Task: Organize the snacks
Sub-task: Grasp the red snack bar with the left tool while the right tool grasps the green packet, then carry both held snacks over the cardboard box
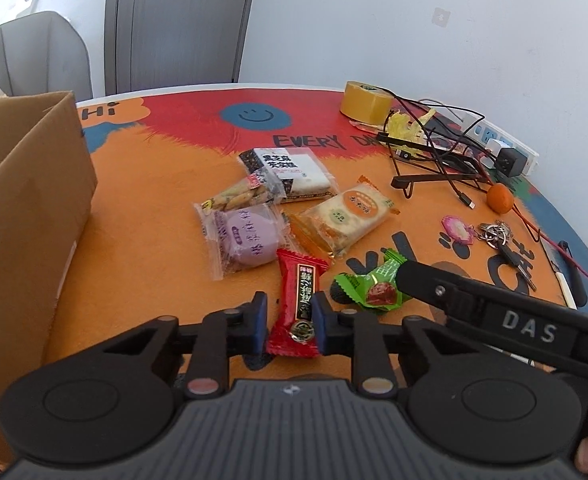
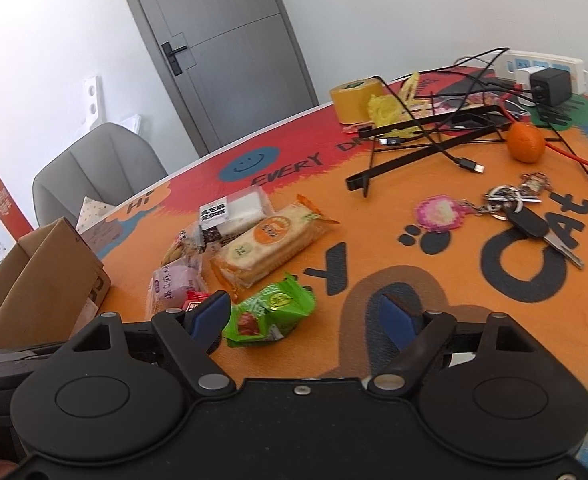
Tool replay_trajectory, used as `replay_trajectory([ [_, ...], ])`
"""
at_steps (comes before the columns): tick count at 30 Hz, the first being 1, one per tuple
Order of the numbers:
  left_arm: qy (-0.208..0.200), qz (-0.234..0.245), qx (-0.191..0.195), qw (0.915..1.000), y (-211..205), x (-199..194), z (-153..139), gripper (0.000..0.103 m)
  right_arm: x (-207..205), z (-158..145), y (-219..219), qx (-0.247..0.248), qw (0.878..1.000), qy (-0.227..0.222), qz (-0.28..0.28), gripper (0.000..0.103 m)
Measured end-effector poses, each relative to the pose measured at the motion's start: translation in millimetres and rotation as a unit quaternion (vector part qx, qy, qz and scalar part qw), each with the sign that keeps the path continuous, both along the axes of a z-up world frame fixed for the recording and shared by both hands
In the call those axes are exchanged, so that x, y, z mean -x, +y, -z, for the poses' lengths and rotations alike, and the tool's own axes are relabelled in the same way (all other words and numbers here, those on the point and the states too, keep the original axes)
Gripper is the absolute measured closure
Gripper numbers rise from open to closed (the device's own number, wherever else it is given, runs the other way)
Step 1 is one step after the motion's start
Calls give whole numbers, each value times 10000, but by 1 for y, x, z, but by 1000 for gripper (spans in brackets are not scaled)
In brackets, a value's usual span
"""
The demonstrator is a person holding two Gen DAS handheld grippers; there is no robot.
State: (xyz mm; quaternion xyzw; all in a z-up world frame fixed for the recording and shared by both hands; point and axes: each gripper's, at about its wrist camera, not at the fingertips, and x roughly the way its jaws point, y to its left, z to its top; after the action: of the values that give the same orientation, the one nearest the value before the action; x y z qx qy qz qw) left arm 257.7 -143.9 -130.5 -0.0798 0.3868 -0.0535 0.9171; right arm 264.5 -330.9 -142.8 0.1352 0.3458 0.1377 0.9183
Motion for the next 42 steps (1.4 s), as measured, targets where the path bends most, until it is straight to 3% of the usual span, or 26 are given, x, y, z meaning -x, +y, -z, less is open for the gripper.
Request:
replay_trajectory([
  [7, 83, -113, 68, 9999, 13, 3, -3, 80, -11, 5, 18, 137, 9998, 42, -166, 36],
  [9, 79, -135, 101, 9998, 15, 3, -4, 80, -14, 8, 22, 197, 9996, 86, -187, 52],
  [10, 84, -140, 114, 9998, 15, 2, -4, 79, -14, 10, 23, 198, 9996, 91, -188, 53],
  [13, 50, -153, 100, 9998, 13, 1, -6, 76, -11, 9, 22, 174, 9995, -8, -268, 74],
  [17, 72, -100, 152, 9998, 7, -3, -4, 72, -8, 8, 13, 177, 9997, -4, -143, 74],
  [26, 87, 76, -215, 9997, -11, -6, 7, 71, 4, 11, -10, 100, 9999, 8, 121, 76],
  [30, 80, 181, -255, 9995, -14, -3, 8, 84, 8, 10, -14, 47, 9998, -12, 210, 76],
  [42, -273, 174, -87, 9994, -7, 18, -21, 85, 24, -10, -10, -9, 9995, -262, 181, 76],
])
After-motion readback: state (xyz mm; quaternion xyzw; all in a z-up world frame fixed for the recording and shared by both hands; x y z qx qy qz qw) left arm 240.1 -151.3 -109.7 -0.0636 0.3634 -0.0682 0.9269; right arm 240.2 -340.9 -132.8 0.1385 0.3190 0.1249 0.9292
